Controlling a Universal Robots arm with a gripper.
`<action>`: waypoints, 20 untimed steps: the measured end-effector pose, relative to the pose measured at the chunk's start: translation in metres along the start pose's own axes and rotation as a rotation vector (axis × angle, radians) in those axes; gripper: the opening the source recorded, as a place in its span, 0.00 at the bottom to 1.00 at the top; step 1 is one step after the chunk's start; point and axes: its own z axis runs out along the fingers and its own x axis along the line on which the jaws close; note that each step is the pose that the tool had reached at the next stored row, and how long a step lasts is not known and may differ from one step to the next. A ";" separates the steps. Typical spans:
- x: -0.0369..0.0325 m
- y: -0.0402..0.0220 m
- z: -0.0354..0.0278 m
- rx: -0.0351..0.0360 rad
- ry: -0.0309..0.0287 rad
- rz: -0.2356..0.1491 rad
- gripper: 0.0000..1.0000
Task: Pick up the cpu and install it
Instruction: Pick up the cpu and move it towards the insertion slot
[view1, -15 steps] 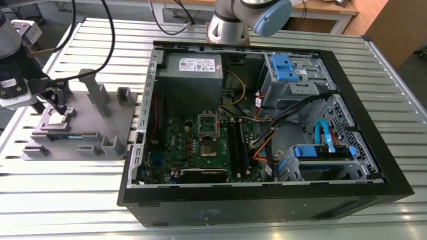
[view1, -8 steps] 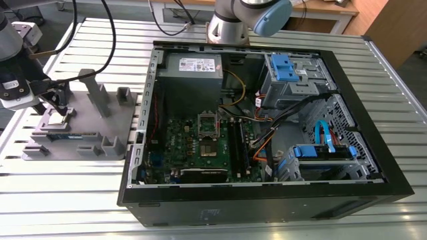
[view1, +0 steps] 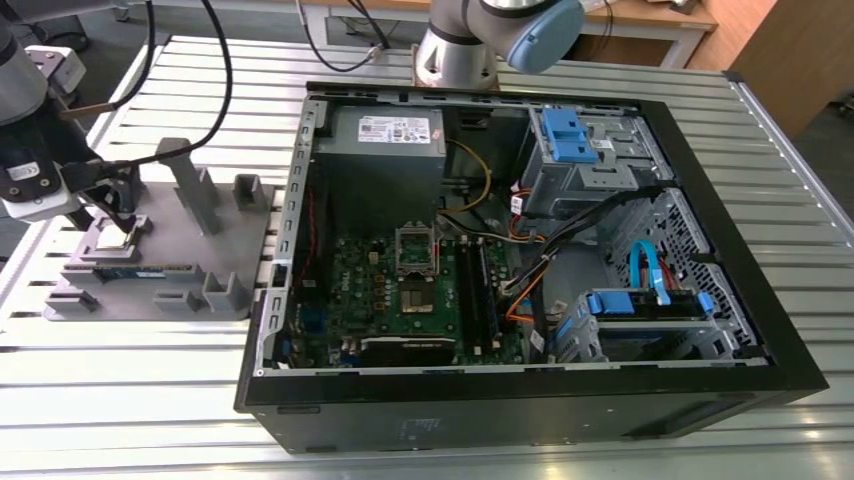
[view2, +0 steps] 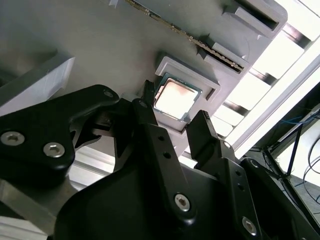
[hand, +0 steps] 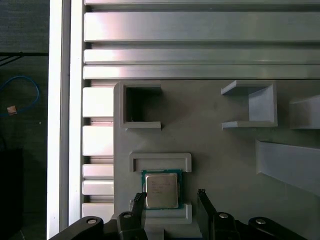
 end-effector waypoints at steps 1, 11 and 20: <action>0.0000 0.0000 0.0000 0.0001 0.0000 0.000 0.53; -0.0001 0.0000 0.0023 0.0002 -0.0002 0.000 0.53; 0.0001 -0.0005 0.0132 0.0038 -0.0003 0.000 0.53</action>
